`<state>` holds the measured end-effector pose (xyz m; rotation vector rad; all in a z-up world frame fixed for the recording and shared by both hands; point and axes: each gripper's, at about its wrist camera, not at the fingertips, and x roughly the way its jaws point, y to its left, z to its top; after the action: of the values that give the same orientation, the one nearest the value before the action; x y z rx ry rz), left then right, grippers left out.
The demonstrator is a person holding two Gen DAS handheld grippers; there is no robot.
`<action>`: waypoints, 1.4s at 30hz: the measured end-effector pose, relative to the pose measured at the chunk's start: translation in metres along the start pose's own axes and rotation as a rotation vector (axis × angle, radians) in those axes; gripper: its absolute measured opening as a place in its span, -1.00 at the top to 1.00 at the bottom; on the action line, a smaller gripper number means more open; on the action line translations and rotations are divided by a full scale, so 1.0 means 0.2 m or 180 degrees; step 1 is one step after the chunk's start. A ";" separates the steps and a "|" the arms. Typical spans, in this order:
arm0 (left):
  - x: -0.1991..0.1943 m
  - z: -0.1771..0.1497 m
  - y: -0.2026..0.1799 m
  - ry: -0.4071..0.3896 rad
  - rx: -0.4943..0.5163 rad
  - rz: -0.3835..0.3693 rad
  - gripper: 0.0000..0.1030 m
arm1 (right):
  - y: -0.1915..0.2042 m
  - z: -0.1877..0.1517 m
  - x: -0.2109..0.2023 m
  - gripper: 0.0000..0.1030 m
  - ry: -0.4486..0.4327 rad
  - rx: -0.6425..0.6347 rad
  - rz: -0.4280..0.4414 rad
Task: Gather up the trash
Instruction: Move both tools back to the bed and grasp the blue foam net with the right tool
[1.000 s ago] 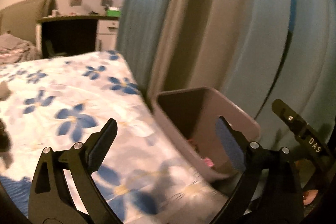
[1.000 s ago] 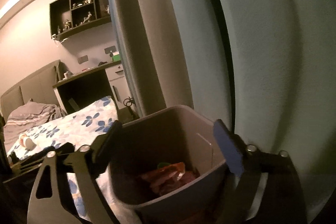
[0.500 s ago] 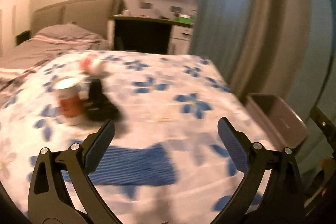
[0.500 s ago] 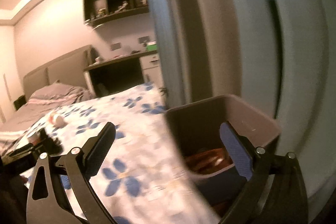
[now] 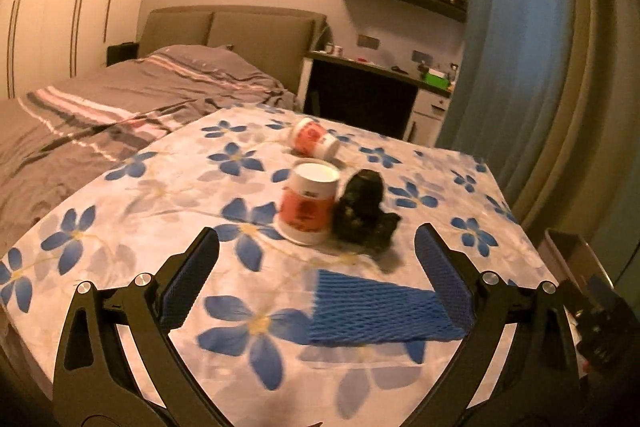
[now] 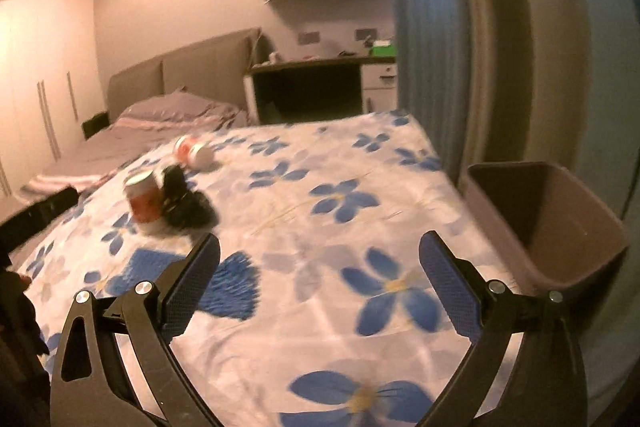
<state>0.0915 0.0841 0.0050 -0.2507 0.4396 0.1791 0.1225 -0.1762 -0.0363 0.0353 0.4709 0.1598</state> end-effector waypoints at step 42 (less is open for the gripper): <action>0.04 0.01 0.24 -0.0002 -0.0126 0.0100 -0.88 | 0.36 -0.11 0.61 -0.23 0.1377 -0.0389 0.0363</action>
<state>0.0885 0.1316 -0.0070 -0.2827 0.4399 0.2187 0.2097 -0.0847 -0.1054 -0.0945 0.8905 0.3106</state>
